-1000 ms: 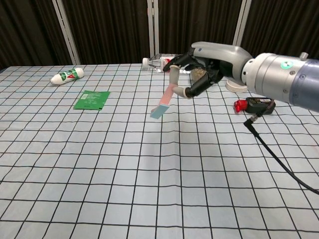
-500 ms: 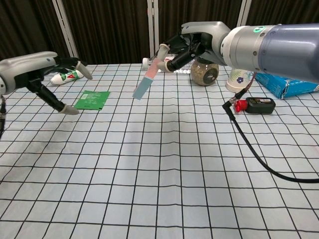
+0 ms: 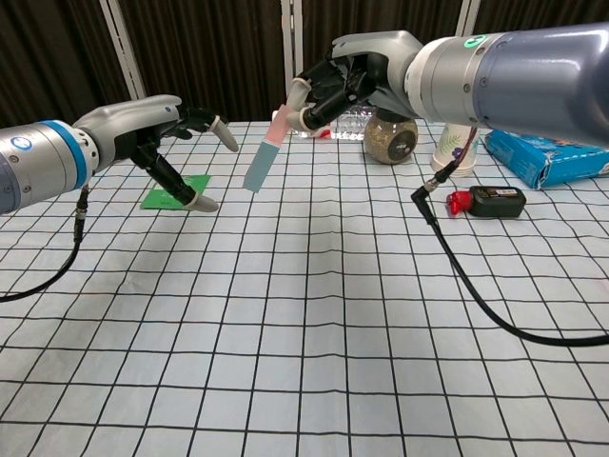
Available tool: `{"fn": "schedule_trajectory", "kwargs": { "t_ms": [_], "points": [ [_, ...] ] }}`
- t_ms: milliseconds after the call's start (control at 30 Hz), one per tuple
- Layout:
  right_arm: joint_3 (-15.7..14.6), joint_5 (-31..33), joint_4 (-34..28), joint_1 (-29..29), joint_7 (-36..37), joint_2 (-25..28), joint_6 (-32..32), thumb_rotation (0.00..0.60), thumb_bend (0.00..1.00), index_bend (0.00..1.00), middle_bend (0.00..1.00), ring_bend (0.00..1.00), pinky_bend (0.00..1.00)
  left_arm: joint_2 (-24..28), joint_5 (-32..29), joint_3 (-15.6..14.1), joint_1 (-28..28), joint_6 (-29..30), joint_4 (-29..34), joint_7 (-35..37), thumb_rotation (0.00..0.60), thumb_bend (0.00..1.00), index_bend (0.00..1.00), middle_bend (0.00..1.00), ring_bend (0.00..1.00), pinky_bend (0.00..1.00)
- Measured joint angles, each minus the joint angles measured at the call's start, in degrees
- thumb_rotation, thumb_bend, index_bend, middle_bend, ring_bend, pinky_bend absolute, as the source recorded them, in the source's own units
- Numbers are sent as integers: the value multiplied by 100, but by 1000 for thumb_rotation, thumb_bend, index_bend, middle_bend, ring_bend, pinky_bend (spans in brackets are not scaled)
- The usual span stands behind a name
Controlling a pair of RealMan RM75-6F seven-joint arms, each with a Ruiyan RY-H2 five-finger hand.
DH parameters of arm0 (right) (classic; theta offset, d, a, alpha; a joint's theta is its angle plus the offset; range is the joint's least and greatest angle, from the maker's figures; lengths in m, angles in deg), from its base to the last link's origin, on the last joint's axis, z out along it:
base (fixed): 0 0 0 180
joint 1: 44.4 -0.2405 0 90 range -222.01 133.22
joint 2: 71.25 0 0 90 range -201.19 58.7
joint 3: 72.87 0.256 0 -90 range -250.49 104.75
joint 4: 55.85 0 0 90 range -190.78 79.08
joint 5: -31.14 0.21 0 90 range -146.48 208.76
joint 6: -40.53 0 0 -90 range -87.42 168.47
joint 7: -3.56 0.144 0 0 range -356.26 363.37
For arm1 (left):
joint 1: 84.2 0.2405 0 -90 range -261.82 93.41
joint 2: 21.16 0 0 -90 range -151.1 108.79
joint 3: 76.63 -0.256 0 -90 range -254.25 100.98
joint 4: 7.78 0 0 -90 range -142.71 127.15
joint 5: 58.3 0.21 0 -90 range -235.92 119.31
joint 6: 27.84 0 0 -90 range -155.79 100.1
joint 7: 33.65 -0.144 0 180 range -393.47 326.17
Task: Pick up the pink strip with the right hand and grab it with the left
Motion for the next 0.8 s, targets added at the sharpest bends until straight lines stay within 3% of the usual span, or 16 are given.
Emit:
{"fn": "schedule_trajectory", "kwargs": {
  "t_ms": [500, 800],
  "points": [
    [-64, -7, -46, -63, 72, -61, -77, 600, 426, 797, 161, 0, 0, -90, -252, -116, -225, 194, 174, -294, 600, 315, 419, 0, 0, 0],
    [-100, -57, -110, -58, 92, -17, -103, 600, 425, 798, 164, 0, 0, -148, -307, -177, -287, 381, 268, -414, 600, 329, 416, 0, 0, 0]
  ]
}}
